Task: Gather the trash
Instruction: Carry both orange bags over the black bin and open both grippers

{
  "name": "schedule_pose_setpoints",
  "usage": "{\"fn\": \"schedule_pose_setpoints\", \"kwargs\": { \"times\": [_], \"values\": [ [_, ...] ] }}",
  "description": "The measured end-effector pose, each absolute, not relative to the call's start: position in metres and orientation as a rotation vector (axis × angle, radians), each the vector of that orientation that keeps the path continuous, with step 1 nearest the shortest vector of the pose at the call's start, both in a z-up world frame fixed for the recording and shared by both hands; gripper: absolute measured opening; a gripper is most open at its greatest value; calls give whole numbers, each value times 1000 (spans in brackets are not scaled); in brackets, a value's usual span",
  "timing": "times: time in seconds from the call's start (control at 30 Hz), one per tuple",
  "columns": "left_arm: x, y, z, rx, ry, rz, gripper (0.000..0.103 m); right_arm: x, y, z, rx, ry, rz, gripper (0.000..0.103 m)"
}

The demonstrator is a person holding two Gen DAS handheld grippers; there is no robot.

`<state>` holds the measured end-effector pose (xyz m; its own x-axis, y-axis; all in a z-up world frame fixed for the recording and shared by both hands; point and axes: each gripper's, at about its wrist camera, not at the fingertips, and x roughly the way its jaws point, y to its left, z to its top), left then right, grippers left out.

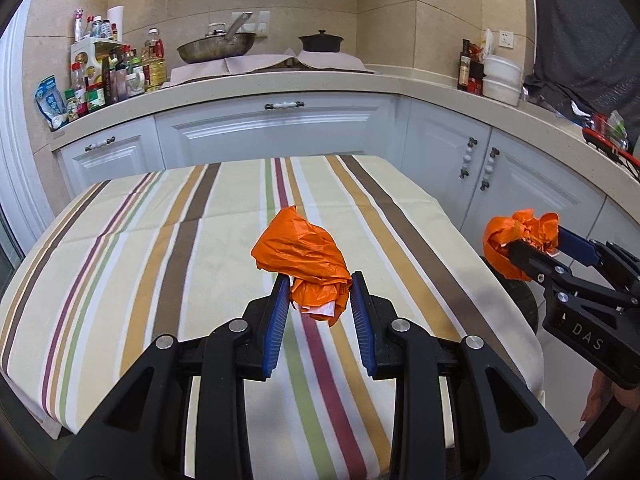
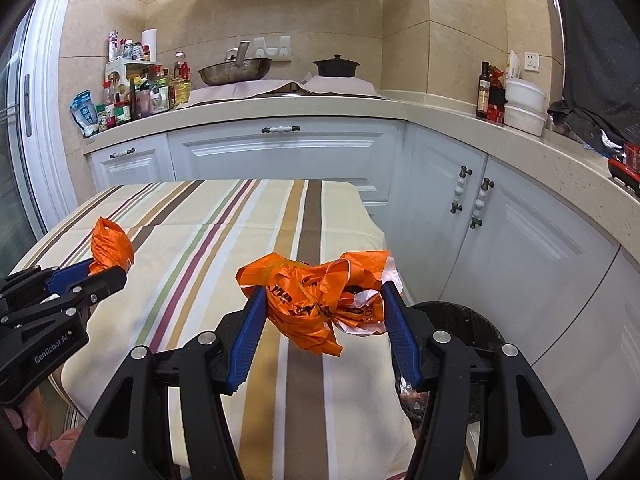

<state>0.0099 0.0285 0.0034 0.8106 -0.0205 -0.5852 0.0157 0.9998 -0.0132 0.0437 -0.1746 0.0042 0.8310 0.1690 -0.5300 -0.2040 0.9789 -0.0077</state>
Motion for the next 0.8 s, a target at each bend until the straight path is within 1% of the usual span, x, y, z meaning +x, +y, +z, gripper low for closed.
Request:
{"fn": "schedule_pose_setpoints", "kwargs": {
  "times": [0.33,0.8],
  "values": [
    [21,-14,-10,23,649,-105,30,42,-218,-10,-17,575,95,57],
    [66,-124,-13,98,642,-305,30,55,-296,-26,32,592,-99,57]
  ]
}}
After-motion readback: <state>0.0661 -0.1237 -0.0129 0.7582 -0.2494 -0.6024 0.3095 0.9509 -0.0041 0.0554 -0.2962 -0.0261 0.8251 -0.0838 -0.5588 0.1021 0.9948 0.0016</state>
